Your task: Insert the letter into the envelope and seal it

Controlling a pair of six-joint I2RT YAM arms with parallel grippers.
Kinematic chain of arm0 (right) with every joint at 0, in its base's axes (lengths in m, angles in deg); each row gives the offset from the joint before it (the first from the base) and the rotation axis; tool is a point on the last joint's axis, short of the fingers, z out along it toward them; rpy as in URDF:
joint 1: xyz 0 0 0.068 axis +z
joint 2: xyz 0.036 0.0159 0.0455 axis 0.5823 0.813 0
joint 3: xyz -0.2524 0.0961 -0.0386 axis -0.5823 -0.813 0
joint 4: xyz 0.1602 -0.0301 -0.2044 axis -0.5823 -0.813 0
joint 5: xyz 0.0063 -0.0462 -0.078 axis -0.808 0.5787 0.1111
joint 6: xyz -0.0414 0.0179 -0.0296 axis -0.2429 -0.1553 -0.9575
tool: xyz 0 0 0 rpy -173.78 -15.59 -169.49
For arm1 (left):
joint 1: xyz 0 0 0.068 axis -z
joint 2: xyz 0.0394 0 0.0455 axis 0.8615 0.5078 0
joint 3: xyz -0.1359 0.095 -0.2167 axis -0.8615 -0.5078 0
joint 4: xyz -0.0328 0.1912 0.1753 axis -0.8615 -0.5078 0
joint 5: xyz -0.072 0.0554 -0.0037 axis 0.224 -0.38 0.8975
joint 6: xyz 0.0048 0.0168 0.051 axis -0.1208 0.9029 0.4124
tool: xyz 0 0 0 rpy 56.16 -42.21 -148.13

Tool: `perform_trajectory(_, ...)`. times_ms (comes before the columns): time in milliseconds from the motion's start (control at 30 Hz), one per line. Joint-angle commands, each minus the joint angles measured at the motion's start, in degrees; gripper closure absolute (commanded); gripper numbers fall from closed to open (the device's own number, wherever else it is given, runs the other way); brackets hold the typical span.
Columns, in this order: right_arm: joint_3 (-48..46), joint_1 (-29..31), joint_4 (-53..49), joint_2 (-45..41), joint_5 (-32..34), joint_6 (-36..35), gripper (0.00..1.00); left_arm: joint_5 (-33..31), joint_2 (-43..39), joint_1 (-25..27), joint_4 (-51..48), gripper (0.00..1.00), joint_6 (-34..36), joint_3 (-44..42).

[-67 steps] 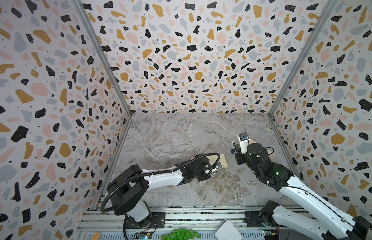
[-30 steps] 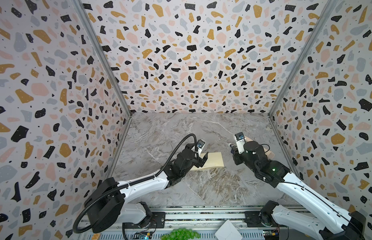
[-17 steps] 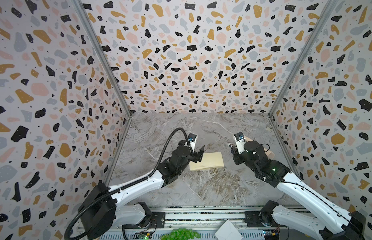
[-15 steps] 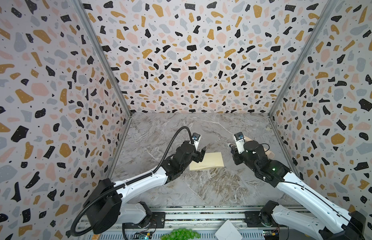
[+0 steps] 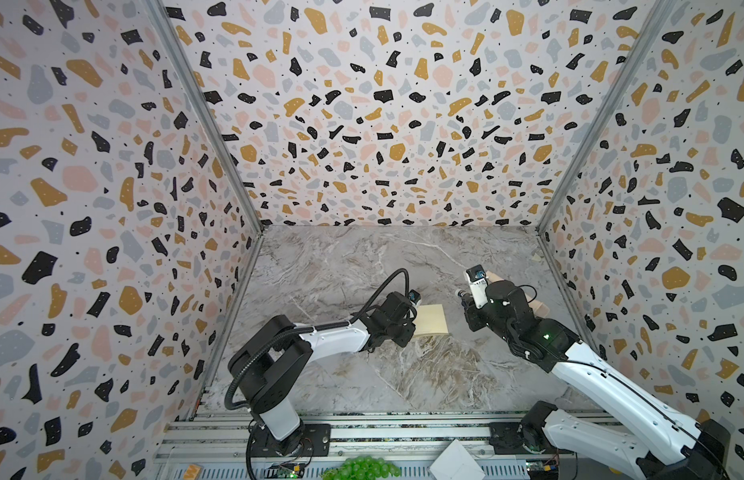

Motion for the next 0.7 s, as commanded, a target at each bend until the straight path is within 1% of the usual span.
perform_trajectory(0,2.9,-0.2,-0.8,0.3,-0.3,0.6,1.00,3.0,1.4,0.1,-0.5,0.63,-0.3,1.7)
perform_trajectory(300,3.2,-0.3,-0.8,1.5,-0.3,0.2,1.00,3.1,6.2,0.9,-2.1,0.79,-0.1,1.1)
perform_trajectory(667,3.7,-0.3,-1.0,3.3,-0.5,0.1,1.00,2.3,9.4,2.6,-3.2,0.87,0.1,1.0)
